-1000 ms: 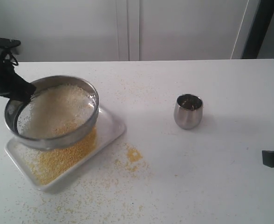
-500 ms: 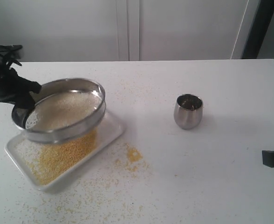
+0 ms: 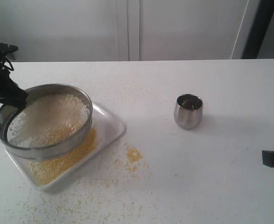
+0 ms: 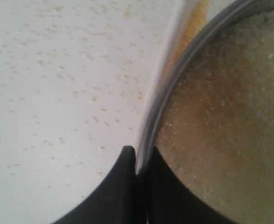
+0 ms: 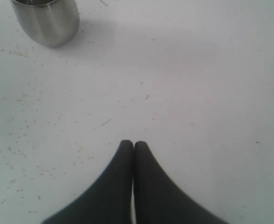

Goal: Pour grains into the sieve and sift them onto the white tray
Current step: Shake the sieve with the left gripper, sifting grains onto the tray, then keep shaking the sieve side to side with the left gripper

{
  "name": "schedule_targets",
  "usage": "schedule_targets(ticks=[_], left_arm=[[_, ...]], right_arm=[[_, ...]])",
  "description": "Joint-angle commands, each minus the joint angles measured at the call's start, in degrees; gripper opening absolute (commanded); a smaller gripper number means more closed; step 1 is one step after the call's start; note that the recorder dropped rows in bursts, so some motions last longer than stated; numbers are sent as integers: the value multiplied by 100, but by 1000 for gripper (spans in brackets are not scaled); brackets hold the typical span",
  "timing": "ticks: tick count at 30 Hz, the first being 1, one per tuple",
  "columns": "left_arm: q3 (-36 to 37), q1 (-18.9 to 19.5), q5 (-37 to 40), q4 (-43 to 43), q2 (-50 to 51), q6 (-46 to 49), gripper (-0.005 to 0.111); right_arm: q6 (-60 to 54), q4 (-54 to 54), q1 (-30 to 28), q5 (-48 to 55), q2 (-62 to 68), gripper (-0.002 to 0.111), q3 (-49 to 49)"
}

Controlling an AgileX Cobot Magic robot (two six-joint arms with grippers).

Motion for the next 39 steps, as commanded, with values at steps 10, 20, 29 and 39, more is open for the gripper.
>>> schedule_targets(ticks=[10, 20, 29, 39], left_arm=[[76, -80, -235, -347, 106, -1611, 0], [426, -165, -886, -551, -35, -1625, 0], [618, -230, -1188, -704, -197, -1499, 0], [618, -430, -926, -578, -348, -1112, 0]], right_arm=[[0, 4, -14, -32, -9, 0, 18], [0, 4, -14, -32, -9, 0, 18], [0, 4, -14, -32, -9, 0, 18], [0, 4, -14, -32, -9, 0, 18]])
